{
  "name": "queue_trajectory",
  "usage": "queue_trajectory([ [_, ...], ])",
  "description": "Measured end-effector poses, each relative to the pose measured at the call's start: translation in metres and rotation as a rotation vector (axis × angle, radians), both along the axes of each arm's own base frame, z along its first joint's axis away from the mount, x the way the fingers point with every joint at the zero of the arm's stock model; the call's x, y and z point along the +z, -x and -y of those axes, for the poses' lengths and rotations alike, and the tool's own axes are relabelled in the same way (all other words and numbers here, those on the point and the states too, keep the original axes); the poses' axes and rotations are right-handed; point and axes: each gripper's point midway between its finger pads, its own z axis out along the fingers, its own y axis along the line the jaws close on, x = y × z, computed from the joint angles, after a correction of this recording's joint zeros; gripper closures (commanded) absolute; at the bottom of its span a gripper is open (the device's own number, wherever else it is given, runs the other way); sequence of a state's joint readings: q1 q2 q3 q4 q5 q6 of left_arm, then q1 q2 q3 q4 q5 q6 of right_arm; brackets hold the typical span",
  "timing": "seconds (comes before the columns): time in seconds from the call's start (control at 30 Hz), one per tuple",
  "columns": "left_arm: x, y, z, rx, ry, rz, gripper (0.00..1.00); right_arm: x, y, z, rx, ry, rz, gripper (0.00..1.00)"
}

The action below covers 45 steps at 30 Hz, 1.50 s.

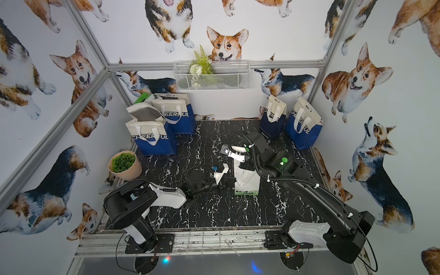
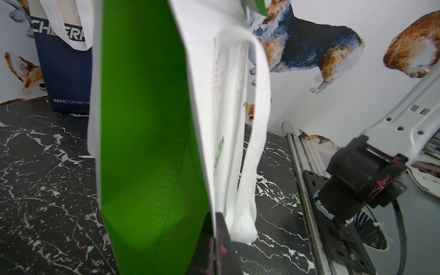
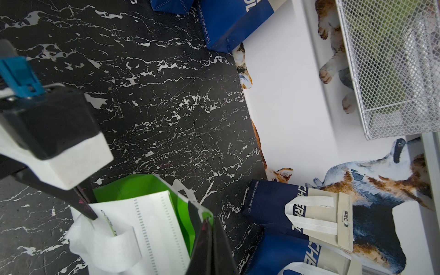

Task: Open the takeout bag
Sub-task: Open the takeout bag at the center of the board.

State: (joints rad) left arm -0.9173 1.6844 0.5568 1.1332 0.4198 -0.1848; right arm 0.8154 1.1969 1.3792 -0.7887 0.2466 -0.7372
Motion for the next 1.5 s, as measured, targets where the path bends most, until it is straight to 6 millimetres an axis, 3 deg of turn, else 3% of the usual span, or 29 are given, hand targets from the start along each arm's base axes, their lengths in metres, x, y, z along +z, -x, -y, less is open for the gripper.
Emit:
queue_trajectory([
  [0.37, -0.001, 0.0, 0.0, 0.001, -0.024, 0.011, 1.0, 0.014, -0.002, 0.002, 0.02, 0.072, -0.014, 1.0],
  [0.73, -0.003, -0.001, 0.002, -0.001, -0.038, 0.008, 1.0, 0.01, -0.001, 0.003, 0.029, 0.083, -0.055, 1.0],
  [0.77, -0.003, -0.001, 0.003, -0.001, -0.04, 0.006, 1.0, 0.009, 0.0, 0.002, 0.034, 0.079, -0.058, 0.97],
  [0.87, -0.004, -0.001, 0.003, -0.001, -0.042, 0.004, 1.0, 0.005, -0.001, 0.0, 0.028, 0.068, -0.063, 0.75],
  [0.97, -0.005, -0.001, 0.003, -0.001, -0.044, 0.003, 1.0, 0.0, -0.004, 0.002, 0.001, 0.058, -0.053, 0.64],
  [1.27, -0.005, -0.001, 0.003, -0.001, -0.045, 0.002, 1.0, -0.012, -0.011, 0.015, -0.08, 0.048, -0.011, 0.62],
  [1.5, -0.006, -0.002, 0.002, 0.006, -0.048, 0.001, 1.0, 0.012, -0.021, 0.033, -0.216, -0.078, 0.037, 0.61],
])
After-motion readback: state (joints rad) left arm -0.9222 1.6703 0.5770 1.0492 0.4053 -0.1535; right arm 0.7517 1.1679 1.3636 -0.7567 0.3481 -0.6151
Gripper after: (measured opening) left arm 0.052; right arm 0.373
